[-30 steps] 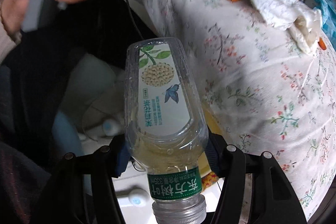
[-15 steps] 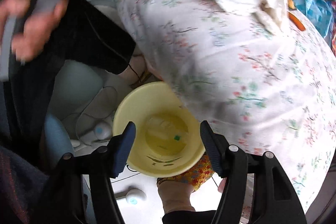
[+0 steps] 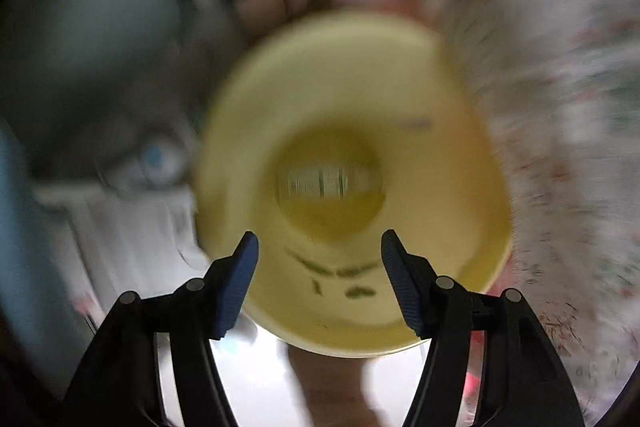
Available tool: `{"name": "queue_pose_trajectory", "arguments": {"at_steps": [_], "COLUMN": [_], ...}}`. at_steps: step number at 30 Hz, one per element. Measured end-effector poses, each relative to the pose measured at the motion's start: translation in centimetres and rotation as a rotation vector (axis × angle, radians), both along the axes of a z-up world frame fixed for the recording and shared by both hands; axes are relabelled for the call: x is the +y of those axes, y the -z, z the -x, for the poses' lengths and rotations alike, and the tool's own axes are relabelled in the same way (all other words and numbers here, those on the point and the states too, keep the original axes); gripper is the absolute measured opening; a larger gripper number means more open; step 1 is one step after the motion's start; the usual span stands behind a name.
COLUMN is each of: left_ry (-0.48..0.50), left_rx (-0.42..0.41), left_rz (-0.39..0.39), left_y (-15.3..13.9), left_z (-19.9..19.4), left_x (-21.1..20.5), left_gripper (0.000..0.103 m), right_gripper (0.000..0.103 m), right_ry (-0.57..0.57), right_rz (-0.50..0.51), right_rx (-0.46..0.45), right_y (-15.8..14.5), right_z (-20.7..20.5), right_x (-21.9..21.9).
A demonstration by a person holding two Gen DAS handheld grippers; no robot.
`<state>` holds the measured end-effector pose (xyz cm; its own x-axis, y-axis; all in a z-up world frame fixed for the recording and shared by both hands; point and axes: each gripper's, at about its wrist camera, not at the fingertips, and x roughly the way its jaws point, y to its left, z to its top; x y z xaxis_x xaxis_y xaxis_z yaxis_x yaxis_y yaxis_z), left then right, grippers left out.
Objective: Collect trash
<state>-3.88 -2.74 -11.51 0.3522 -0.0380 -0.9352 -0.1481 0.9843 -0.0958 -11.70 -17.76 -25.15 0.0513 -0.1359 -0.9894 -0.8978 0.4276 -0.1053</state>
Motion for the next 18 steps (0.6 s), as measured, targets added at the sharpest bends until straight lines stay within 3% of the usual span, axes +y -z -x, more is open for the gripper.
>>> {"name": "queue_pose_trajectory", "arguments": {"at_steps": [6,10,15,18], "left_ry": [0.004,0.052,0.128,0.186], "left_rx": [0.124,0.184,0.312,0.445], "left_rz": [-0.067,-0.177,-0.275,-0.334], "left_y": [4.1,6.1,9.6,14.6], "left_z": [-0.6,-1.2,-1.7,-0.8], "left_x": [-0.5,-1.1,-1.8,-3.0], "left_gripper": [0.087,0.087,0.087,0.080], "right_gripper": [0.069,0.068,0.068,0.068], "right_ry": [0.015,-0.062,-0.051,-0.049], "right_rz": [0.164,0.236,0.250,0.246], "right_rx": [0.079,0.090,0.100,0.124], "right_y": [2.9,2.8,3.1,3.8], "right_z": [-2.3,-2.6,-3.5,-3.6], "right_x": [-3.8,-7.1,-9.5,-10.3]}}
